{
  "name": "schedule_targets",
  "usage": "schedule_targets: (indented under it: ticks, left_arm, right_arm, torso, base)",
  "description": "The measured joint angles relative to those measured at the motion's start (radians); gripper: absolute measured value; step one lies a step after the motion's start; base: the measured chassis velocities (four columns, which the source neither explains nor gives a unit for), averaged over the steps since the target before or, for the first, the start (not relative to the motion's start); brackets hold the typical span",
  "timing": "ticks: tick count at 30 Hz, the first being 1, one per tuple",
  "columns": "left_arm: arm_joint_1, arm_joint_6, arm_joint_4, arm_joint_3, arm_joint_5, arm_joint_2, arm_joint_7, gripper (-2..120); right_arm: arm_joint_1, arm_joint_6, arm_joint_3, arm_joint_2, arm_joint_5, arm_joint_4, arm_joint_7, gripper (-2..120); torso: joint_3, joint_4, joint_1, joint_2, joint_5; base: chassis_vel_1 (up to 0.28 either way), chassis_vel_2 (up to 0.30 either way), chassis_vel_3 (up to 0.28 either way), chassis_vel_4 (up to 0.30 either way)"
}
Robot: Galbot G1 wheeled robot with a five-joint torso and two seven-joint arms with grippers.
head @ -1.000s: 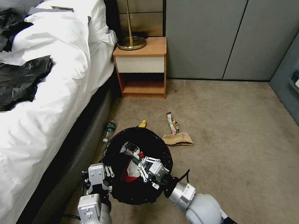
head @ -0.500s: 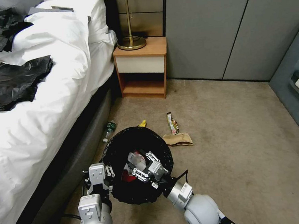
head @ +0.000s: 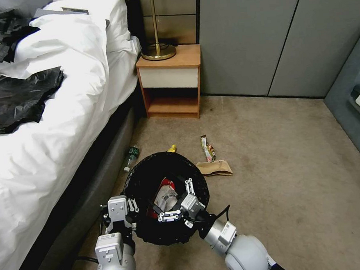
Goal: Pick up the trash bin, then pick up the garbage from the floor and place it into the trash bin.
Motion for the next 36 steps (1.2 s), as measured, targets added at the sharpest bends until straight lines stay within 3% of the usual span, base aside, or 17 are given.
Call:
schedule_targets:
  ticks: [4, 7, 10, 22, 36]
  left_arm:
    - [-0.003, 0.0, 0.004, -0.008, -0.006, 0.002, 0.0, 1]
    - [-0.01, 0.0, 0.009, -0.011, -0.012, 0.0, 0.0, 1]
    - [-0.012, 0.0, 0.011, -0.011, -0.015, -0.002, 0.0, 1]
    - [-0.015, 0.0, 0.012, -0.02, -0.02, 0.0, -0.004, 1]
    - [-0.01, 0.0, 0.003, -0.02, -0.019, -0.005, -0.006, 1]
  right_arm:
    - [-0.034, 0.021, 0.047, 0.013, -0.005, 0.12, 0.058, 100]
    - [-0.087, 0.023, 0.103, 0.042, -0.037, 0.216, 0.192, 100]
    - [-0.138, 0.031, 0.129, 0.055, -0.036, 0.246, 0.248, 100]
    - [-0.29, 0.179, 0.227, 0.089, -0.029, 0.203, 0.299, 100]
    - [-0.28, 0.181, 0.262, 0.097, -0.012, 0.167, 0.315, 100]
  torso:
    - [0.0, 0.0001, 0.0, 0.0, 0.0]
    - [0.0, 0.0, 0.0, 0.0, 0.0]
    - [0.0, -0.0001, 0.0, 0.0, 0.0]
    - [0.0, -0.0001, 0.0, 0.0, 0.0]
    - [0.0, 0.0, 0.0, 0.0, 0.0]
  base:
    - [0.0, 0.0, 0.0, 0.0]
    - [0.0, 0.0, 0.0, 0.0]
    - [0.0, 0.0, 0.0, 0.0]
    - [0.0, 0.0, 0.0, 0.0]
    - [0.0, 0.0, 0.0, 0.0]
